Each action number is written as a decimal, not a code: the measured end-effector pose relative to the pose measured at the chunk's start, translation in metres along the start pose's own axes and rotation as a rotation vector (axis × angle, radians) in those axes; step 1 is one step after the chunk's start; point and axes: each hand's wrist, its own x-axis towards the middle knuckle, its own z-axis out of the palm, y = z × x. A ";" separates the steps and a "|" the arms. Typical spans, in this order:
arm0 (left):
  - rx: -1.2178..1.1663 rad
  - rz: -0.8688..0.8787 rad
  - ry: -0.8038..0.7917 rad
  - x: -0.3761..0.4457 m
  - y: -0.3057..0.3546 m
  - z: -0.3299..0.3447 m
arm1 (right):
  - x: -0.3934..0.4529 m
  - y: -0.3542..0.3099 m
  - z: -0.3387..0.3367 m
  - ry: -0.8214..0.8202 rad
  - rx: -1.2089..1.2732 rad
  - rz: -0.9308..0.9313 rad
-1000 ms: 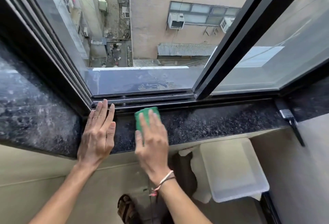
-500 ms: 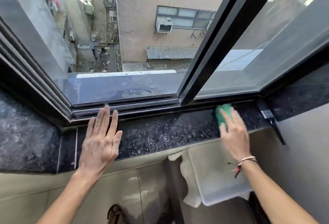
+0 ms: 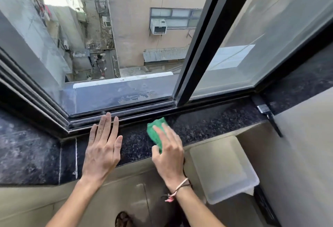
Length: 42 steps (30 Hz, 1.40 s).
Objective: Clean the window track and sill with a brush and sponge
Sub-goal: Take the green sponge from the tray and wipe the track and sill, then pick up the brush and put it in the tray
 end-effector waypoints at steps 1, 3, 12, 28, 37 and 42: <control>-0.037 -0.006 -0.007 0.000 0.002 -0.003 | 0.000 -0.009 -0.006 -0.014 0.116 0.037; -0.152 -0.019 -0.008 0.002 0.015 -0.013 | 0.003 -0.014 -0.026 -0.022 0.544 0.302; -1.257 -0.326 -0.539 0.048 0.200 -0.037 | -0.027 0.083 -0.134 -0.146 1.611 0.750; 0.047 0.113 -0.863 -0.012 0.279 0.244 | -0.056 0.348 0.000 -0.465 0.286 0.774; -0.196 0.468 -0.019 0.021 0.345 0.160 | 0.028 0.303 -0.141 0.196 -0.014 0.457; 0.001 0.466 0.006 0.124 0.380 0.141 | 0.095 0.301 -0.225 0.333 -0.349 0.501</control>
